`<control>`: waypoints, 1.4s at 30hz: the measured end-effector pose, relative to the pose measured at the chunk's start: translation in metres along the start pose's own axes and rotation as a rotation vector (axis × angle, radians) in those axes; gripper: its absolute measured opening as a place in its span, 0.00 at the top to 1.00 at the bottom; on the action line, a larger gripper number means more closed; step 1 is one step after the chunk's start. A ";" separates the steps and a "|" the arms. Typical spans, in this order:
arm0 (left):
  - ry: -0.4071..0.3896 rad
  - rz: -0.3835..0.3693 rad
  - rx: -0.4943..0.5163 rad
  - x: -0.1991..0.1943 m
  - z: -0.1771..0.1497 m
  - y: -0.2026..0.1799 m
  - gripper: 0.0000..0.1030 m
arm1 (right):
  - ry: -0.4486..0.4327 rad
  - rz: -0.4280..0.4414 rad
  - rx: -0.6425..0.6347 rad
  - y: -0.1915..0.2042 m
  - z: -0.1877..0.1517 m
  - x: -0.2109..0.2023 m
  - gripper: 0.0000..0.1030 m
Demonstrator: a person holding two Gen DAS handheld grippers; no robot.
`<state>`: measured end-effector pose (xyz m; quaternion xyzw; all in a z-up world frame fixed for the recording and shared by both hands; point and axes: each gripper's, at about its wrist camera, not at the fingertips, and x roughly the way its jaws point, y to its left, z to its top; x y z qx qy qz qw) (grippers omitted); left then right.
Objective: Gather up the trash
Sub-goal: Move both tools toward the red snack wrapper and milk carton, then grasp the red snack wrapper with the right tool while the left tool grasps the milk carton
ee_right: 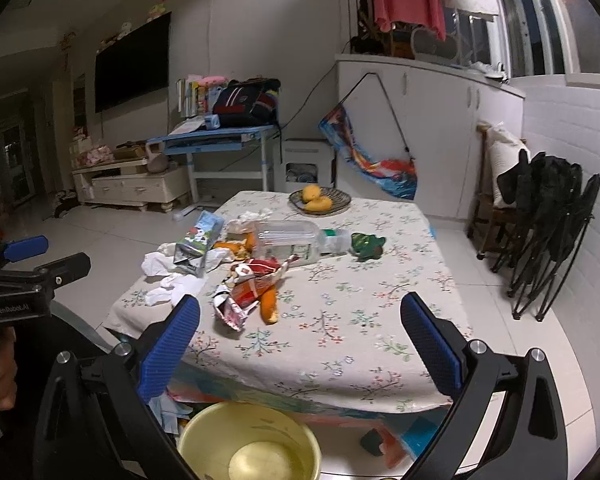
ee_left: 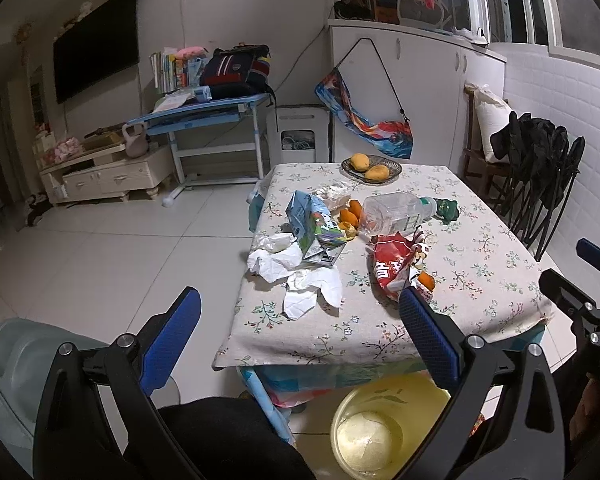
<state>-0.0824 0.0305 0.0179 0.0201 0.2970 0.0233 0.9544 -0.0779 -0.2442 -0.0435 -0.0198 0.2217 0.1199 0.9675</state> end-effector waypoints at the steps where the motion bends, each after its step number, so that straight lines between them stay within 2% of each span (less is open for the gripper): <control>1: 0.002 0.001 0.000 0.001 0.001 0.002 0.07 | 0.008 0.016 -0.007 0.003 0.002 0.003 0.06; 13: 0.100 -0.023 -0.060 0.055 0.005 0.029 0.07 | 0.114 0.113 0.009 0.011 0.005 0.052 0.06; 19: 0.145 -0.029 -0.028 0.091 0.015 0.031 0.07 | 0.165 0.162 0.031 0.016 0.007 0.076 0.06; 27: 0.160 -0.067 -0.055 0.117 0.030 0.039 0.07 | 0.217 0.208 0.077 0.017 0.008 0.104 0.06; 34: 0.173 -0.115 -0.089 0.136 0.044 0.026 0.07 | 0.239 0.249 0.086 0.027 0.006 0.122 0.07; 35: 0.170 -0.119 -0.094 0.138 0.047 0.023 0.07 | 0.242 0.255 0.085 0.029 0.005 0.125 0.08; 38: 0.161 -0.116 -0.096 0.152 0.061 0.011 0.07 | 0.267 0.265 0.088 0.034 0.003 0.137 0.23; 41: 0.180 -0.103 -0.076 0.172 0.072 -0.002 0.07 | 0.303 0.269 0.118 0.030 -0.001 0.149 0.41; 42: 0.191 -0.091 -0.066 0.178 0.074 -0.007 0.07 | 0.319 0.268 0.128 0.028 -0.004 0.153 0.51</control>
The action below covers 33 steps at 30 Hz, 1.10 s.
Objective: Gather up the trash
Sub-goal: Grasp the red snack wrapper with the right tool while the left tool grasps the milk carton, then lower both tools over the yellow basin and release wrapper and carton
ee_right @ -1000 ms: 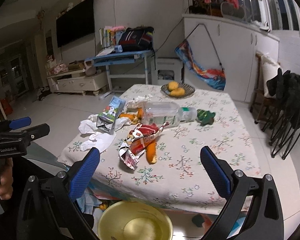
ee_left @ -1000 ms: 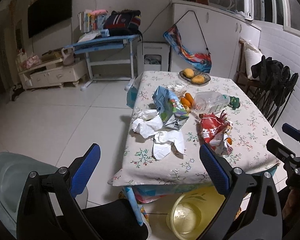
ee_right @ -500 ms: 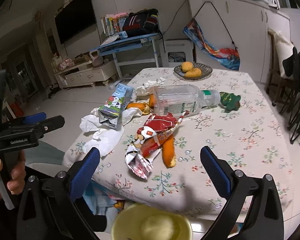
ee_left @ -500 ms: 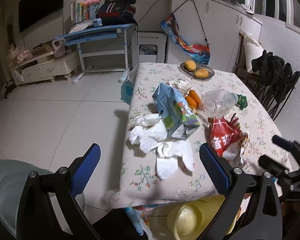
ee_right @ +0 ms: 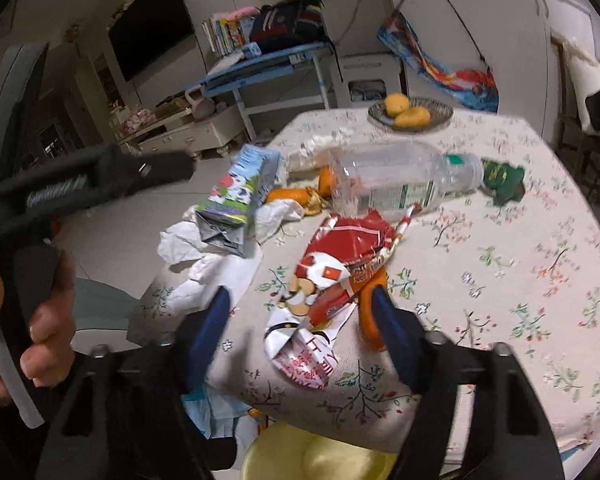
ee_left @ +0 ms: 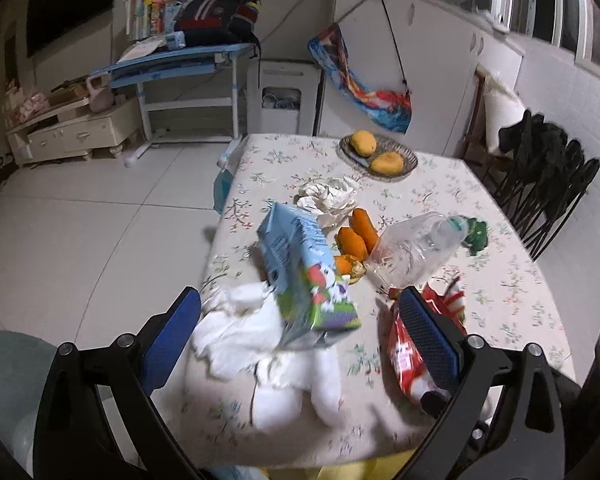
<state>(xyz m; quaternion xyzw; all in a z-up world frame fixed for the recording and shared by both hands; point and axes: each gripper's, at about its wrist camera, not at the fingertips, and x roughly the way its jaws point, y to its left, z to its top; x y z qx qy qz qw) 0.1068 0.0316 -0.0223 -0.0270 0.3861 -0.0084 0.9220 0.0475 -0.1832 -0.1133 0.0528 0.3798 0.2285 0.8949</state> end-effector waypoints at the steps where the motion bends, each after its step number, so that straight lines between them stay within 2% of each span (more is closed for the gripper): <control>1: 0.012 0.020 0.016 0.009 0.004 -0.005 0.07 | 0.007 0.002 0.006 -0.002 -0.001 0.002 0.62; 3: 0.035 0.043 0.032 0.022 0.009 -0.011 0.07 | 0.024 0.021 0.024 -0.007 -0.004 0.005 0.75; 7: 0.085 0.097 0.052 0.049 0.015 -0.015 0.07 | 0.022 0.062 0.058 -0.015 -0.006 0.003 0.81; 9: 0.115 0.102 0.044 0.059 0.017 -0.015 0.13 | 0.016 0.086 0.090 -0.020 -0.007 0.001 0.84; 11: 0.135 0.102 0.040 0.064 0.017 -0.013 0.28 | 0.007 0.113 0.126 -0.025 -0.007 -0.003 0.86; 12: 0.144 0.092 0.039 0.065 0.016 -0.011 0.32 | 0.002 0.125 0.140 -0.027 -0.007 -0.005 0.86; 16: 0.171 0.051 0.032 0.068 0.013 -0.009 0.67 | -0.025 0.169 0.182 -0.033 -0.006 -0.013 0.86; 21: 0.111 0.026 0.001 0.055 0.012 0.001 0.67 | -0.085 0.203 0.231 -0.041 -0.007 -0.030 0.86; 27: 0.023 -0.054 -0.069 0.031 0.015 0.016 0.67 | -0.129 0.214 0.293 -0.058 -0.009 -0.045 0.86; 33: -0.087 -0.101 -0.048 0.002 0.010 0.012 0.67 | -0.145 0.208 0.287 -0.057 -0.011 -0.059 0.86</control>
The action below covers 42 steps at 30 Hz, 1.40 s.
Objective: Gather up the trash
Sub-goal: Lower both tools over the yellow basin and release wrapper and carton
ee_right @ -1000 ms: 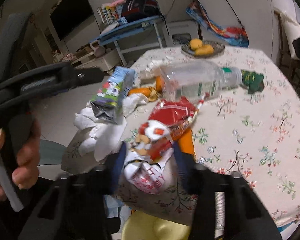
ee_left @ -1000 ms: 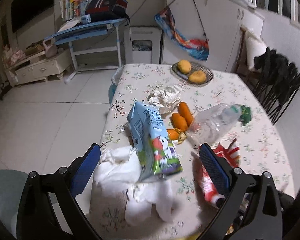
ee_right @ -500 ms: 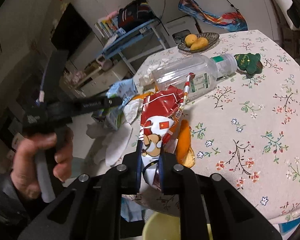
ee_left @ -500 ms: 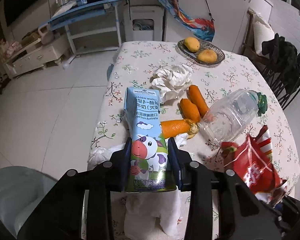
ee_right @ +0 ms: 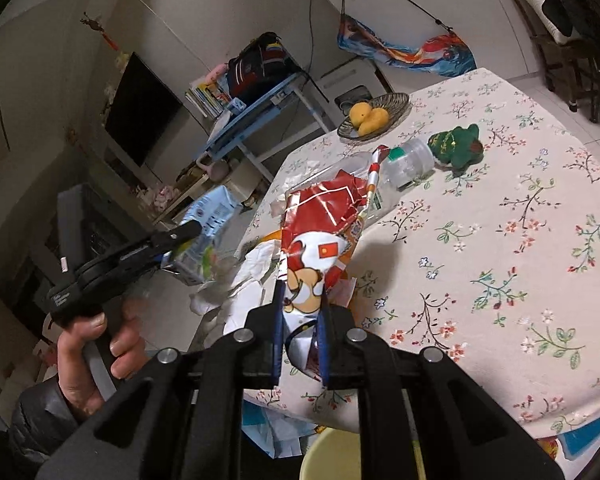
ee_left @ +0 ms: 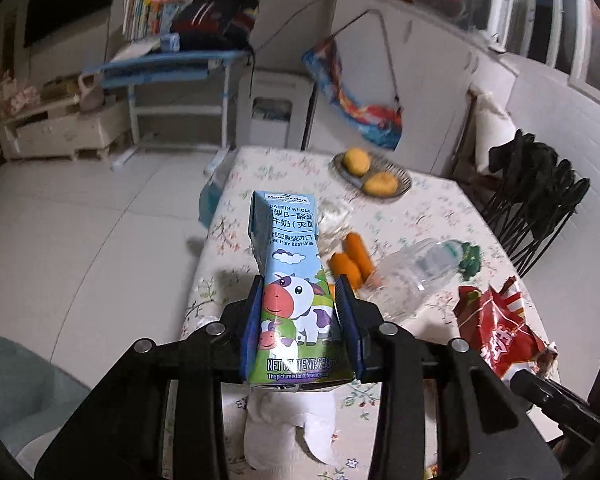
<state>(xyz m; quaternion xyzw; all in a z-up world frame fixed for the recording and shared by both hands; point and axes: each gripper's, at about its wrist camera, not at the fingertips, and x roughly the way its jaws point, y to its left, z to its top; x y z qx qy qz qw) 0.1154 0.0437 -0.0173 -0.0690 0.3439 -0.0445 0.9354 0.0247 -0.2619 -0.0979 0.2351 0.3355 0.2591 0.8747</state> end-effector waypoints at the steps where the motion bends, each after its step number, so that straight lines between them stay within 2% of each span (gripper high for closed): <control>1: -0.017 -0.018 -0.001 -0.005 -0.001 -0.001 0.67 | -0.001 0.000 -0.003 -0.001 0.002 -0.002 0.86; 6: -0.066 -0.109 -0.025 -0.027 -0.007 0.000 0.67 | -0.001 -0.003 -0.054 0.011 -0.002 -0.014 0.86; 10: -0.081 -0.134 -0.033 -0.043 -0.017 0.003 0.67 | 0.025 -0.005 -0.096 0.020 -0.013 -0.025 0.86; 17: -0.037 -0.187 -0.027 -0.064 -0.056 -0.008 0.67 | 0.111 -0.015 -0.130 0.030 -0.041 -0.034 0.86; 24: 0.030 -0.225 0.014 -0.080 -0.103 -0.027 0.67 | 0.251 -0.046 -0.190 0.044 -0.080 -0.033 0.86; 28: 0.062 -0.231 0.023 -0.086 -0.121 -0.032 0.67 | 0.366 -0.103 -0.208 0.041 -0.104 -0.019 0.86; 34: 0.105 -0.230 0.044 -0.091 -0.143 -0.039 0.67 | 0.474 -0.165 -0.206 0.032 -0.120 0.000 0.85; 38: 0.126 -0.229 0.057 -0.093 -0.152 -0.043 0.67 | 0.523 -0.201 -0.208 0.027 -0.125 0.010 0.82; 40: 0.133 -0.229 0.061 -0.093 -0.155 -0.044 0.67 | 0.534 -0.212 -0.209 0.025 -0.129 0.008 0.71; 42: 0.141 -0.229 0.062 -0.093 -0.156 -0.043 0.67 | 0.529 -0.222 -0.208 0.024 -0.130 0.006 0.65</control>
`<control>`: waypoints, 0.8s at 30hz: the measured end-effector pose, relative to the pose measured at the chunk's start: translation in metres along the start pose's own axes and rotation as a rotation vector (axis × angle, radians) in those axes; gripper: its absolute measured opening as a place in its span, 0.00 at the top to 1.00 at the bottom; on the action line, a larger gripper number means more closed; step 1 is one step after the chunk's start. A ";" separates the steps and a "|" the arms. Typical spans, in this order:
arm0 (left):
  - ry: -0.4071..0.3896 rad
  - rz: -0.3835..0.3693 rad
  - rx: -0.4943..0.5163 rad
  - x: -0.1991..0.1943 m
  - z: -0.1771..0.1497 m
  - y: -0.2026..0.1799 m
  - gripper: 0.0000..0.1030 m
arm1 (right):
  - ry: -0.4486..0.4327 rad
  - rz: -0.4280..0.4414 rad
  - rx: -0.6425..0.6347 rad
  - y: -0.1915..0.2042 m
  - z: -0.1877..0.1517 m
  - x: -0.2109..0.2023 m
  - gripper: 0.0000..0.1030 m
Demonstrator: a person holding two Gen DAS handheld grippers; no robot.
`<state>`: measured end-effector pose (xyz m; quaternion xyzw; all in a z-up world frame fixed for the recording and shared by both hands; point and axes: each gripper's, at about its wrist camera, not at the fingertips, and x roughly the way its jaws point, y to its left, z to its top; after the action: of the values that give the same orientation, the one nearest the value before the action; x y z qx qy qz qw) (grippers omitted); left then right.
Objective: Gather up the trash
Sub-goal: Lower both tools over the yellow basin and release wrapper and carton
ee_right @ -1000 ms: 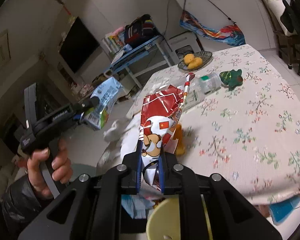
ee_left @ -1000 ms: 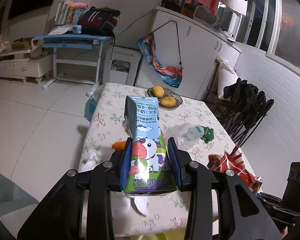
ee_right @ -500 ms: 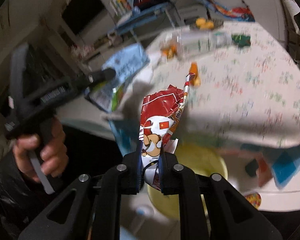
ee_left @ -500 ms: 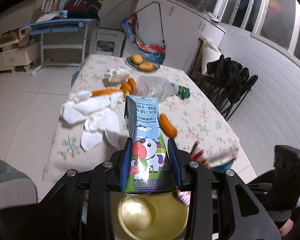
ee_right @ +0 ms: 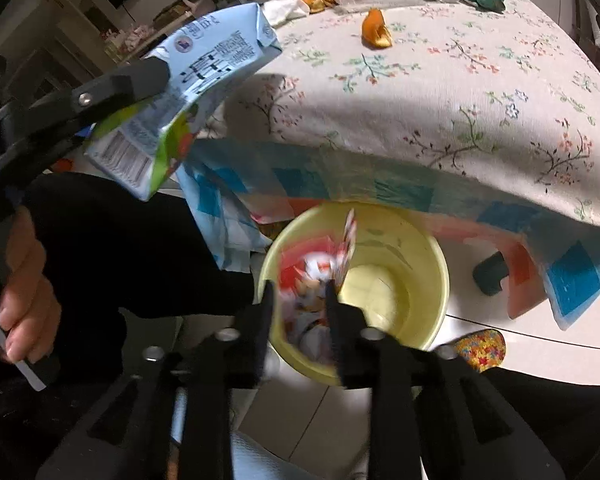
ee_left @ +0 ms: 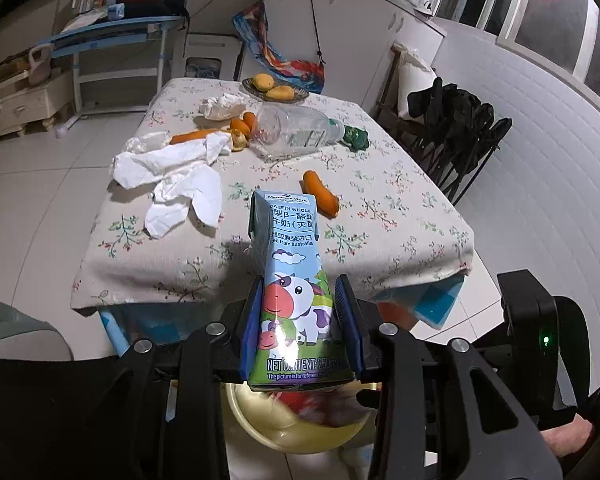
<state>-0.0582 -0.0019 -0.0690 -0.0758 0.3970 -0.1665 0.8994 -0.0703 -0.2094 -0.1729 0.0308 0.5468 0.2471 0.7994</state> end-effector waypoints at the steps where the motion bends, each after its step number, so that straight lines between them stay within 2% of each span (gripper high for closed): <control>1: 0.002 0.001 0.001 0.000 -0.001 0.000 0.67 | -0.006 -0.001 0.007 -0.002 0.000 -0.001 0.63; 5: 0.014 0.001 0.012 0.002 -0.005 -0.003 0.67 | -0.059 -0.017 0.045 -0.005 0.000 -0.015 0.54; 10: 0.052 -0.002 0.046 0.009 -0.012 -0.012 0.67 | -0.216 -0.026 0.119 -0.016 0.006 -0.048 0.46; 15: 0.138 -0.006 0.096 0.024 -0.027 -0.025 0.67 | -0.356 -0.039 0.187 -0.028 0.007 -0.075 0.39; 20: 0.249 -0.010 0.128 0.040 -0.042 -0.032 0.67 | -0.401 -0.031 0.234 -0.035 0.003 -0.079 0.39; 24: 0.253 0.003 0.130 0.039 -0.045 -0.031 0.65 | -0.411 -0.029 0.237 -0.037 0.003 -0.081 0.38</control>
<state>-0.0741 -0.0450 -0.1181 0.0049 0.4957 -0.1987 0.8454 -0.0772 -0.2764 -0.1136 0.1661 0.3982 0.1583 0.8882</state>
